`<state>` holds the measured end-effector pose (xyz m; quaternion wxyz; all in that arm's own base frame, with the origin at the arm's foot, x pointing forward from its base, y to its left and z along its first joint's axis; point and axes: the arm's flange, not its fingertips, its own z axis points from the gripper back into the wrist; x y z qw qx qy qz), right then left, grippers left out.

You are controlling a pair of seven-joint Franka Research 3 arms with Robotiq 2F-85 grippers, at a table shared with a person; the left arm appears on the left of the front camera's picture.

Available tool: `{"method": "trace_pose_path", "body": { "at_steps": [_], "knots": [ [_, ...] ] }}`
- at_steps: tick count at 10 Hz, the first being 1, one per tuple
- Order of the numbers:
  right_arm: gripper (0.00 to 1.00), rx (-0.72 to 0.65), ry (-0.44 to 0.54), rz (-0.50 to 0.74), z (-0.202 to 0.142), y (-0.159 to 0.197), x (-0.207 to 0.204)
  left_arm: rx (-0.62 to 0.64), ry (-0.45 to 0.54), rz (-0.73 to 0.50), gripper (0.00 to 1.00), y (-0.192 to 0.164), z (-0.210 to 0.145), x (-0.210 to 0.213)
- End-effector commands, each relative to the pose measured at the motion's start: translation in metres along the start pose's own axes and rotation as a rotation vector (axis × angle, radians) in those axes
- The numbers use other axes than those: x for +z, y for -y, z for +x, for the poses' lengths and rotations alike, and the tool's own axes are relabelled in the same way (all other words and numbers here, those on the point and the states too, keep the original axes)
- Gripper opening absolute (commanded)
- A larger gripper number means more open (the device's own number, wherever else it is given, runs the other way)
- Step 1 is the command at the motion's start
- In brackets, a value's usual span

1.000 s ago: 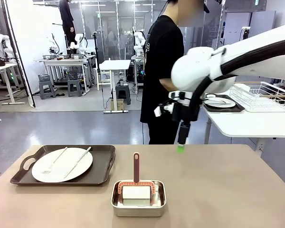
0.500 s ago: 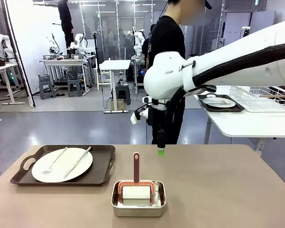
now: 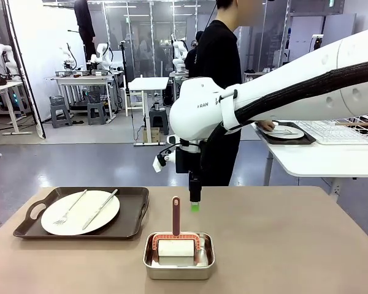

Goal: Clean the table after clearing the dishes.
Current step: When the left (or right) Handle tray is removed, use the left hand (or right hand) to clean the left (or right) side of the table with the Lint Roller.

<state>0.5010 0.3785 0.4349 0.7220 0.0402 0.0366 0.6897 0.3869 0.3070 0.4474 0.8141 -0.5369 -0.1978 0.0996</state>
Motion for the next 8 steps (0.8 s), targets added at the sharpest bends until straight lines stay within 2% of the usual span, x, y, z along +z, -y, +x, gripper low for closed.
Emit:
{"method": "trace_pose_path", "body": {
  "at_steps": [1,8],
  "knots": [
    [1.0,0.058,0.006,0.03,0.005,-0.001,0.003,-0.011,0.004,-0.004,1.0,0.0,-0.001,0.003],
    [1.0,0.064,-0.004,0.03,0.033,0.0,-0.006,-0.011,0.004,-0.004,1.0,0.0,-0.001,0.003]
  ]
}}
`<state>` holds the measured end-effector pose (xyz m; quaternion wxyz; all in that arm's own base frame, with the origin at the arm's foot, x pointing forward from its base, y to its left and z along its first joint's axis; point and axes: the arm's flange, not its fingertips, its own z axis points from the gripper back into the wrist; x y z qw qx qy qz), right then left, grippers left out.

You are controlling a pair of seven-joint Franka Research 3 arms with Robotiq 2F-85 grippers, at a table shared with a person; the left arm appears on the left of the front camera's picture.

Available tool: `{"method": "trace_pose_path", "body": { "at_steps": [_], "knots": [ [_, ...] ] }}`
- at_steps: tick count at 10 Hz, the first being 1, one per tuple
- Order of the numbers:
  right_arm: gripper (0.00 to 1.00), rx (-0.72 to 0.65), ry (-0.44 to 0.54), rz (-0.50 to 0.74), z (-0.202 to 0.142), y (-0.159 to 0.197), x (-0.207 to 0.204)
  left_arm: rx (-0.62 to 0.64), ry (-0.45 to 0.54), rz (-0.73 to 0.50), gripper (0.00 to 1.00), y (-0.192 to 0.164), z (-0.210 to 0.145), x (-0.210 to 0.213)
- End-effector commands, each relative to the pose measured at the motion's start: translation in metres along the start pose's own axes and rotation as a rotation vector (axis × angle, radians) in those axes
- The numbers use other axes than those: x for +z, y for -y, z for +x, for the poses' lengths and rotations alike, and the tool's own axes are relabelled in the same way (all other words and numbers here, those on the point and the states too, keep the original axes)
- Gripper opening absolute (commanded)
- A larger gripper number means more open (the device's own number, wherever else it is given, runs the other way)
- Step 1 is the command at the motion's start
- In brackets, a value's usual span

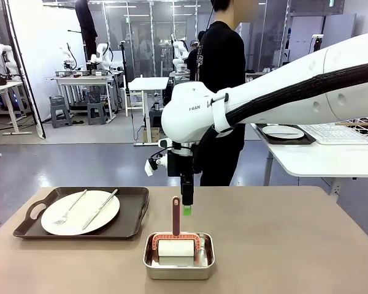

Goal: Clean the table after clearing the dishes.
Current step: When the left (or right) Handle tray is removed, use the left hand (or right hand) to clean the left (or right) side of the table with the Lint Roller.

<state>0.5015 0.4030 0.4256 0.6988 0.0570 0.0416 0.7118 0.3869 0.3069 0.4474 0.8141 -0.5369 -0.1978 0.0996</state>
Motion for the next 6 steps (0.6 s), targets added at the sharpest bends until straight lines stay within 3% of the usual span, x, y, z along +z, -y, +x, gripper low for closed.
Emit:
{"method": "trace_pose_path", "body": {
  "at_steps": [1,6],
  "knots": [
    [1.0,-0.001,-0.021,0.002,0.01,0.002,0.003,-0.011,0.004,-0.004,1.0,0.0,-0.001,0.003],
    [1.0,-0.006,-0.048,0.035,0.022,0.008,-0.002,-0.011,0.004,-0.004,1.0,0.0,-0.001,0.003]
  ]
}}
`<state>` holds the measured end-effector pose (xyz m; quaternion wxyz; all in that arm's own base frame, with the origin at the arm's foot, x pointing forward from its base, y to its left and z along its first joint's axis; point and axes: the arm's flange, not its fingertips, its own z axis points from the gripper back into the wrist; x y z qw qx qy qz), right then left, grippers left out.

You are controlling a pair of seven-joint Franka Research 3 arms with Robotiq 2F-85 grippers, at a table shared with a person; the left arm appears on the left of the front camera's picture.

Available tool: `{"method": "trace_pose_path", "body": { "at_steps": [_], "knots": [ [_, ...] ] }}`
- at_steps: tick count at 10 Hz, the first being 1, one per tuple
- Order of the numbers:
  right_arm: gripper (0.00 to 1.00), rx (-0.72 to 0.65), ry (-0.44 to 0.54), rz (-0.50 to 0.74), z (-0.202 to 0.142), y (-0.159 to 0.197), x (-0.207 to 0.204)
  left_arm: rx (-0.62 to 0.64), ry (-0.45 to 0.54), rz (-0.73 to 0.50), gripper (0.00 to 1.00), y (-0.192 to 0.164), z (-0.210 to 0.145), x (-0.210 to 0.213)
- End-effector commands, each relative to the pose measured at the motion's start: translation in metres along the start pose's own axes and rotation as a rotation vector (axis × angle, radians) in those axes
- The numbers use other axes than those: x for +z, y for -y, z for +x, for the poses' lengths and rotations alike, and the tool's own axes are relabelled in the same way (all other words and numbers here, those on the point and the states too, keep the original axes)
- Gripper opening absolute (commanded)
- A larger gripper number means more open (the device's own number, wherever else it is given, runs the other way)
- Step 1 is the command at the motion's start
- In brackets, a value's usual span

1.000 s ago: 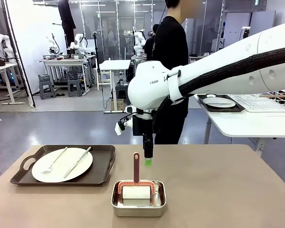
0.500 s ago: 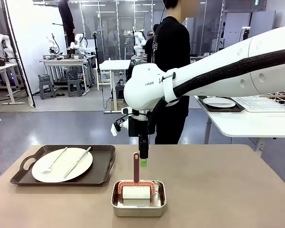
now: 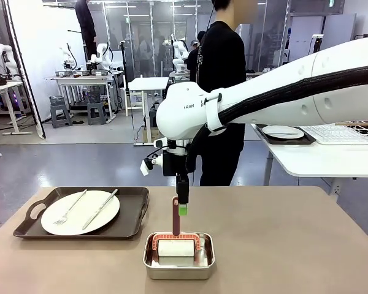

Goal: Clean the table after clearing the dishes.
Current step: When the left (or right) Handle tray is removed, use the left hand (or right hand) to clean the left (or right) side of the table with the Lint Roller.

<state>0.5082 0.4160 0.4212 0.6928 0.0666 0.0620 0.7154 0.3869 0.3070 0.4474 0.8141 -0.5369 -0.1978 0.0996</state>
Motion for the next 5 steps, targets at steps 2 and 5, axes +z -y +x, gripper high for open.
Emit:
{"method": "trace_pose_path", "body": {
  "at_steps": [2,5],
  "knots": [
    [1.0,-0.019,-0.041,0.001,0.0143,0.0033,-0.0018,-0.011,0.004,-0.004,1.0,0.0002,-0.001,0.0027],
    [1.0,-0.019,-0.052,0.011,0.0177,0.0026,-0.0048,-0.011,0.004,-0.004,1.0,0.0002,-0.001,0.0027]
  ]
}}
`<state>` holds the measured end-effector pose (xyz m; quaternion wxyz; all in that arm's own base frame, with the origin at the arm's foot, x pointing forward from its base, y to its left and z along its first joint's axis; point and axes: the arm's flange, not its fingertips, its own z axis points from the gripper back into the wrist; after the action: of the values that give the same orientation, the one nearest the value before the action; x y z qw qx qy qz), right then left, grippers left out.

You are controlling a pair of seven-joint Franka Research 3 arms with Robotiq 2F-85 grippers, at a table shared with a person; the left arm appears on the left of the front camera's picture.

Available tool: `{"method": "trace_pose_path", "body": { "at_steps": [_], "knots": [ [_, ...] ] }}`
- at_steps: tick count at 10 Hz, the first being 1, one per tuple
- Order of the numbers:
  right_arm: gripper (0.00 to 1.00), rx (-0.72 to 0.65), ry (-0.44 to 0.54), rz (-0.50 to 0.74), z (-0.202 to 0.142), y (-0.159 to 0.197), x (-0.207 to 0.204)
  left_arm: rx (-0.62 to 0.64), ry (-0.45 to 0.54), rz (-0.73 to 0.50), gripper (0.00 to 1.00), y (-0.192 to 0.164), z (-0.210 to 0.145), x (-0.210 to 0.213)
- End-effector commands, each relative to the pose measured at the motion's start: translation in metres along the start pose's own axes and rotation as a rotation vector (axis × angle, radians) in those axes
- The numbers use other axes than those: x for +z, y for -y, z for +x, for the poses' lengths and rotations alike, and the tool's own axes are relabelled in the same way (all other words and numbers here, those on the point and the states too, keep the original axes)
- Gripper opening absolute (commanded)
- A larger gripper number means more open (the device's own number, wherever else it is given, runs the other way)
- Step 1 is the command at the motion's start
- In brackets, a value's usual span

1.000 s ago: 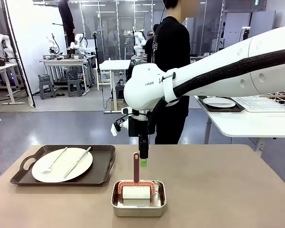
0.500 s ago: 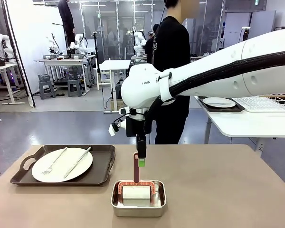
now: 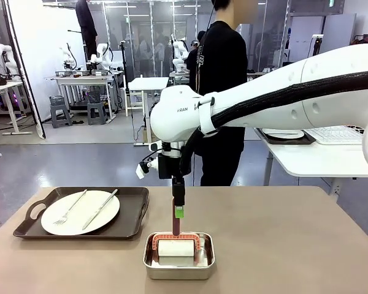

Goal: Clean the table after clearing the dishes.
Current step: When the left (or right) Handle tray is removed, use the left hand (or right hand) to clean the left (or right) side of the table with the Lint Roller.

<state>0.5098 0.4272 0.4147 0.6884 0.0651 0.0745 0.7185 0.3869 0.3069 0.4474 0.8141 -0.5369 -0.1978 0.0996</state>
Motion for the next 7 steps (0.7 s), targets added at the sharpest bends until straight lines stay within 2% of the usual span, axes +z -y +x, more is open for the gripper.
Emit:
{"method": "trace_pose_path", "body": {
  "at_steps": [1,4,7],
  "knots": [
    [1.0,-0.029,-0.033,-0.001,0.0073,0.0009,-0.0001,-0.011,0.004,-0.004,1.0,0.0002,-0.001,0.0027],
    [1.0,-0.032,-0.032,0.007,0.0093,0.0024,-0.0016,-0.011,0.004,-0.004,1.0,0.0002,-0.001,0.0027],
    [0.87,-0.033,-0.031,0.011,0.0083,0.0022,-0.0012,-0.011,0.004,-0.004,1.0,0.0002,-0.001,0.0027]
  ]
}}
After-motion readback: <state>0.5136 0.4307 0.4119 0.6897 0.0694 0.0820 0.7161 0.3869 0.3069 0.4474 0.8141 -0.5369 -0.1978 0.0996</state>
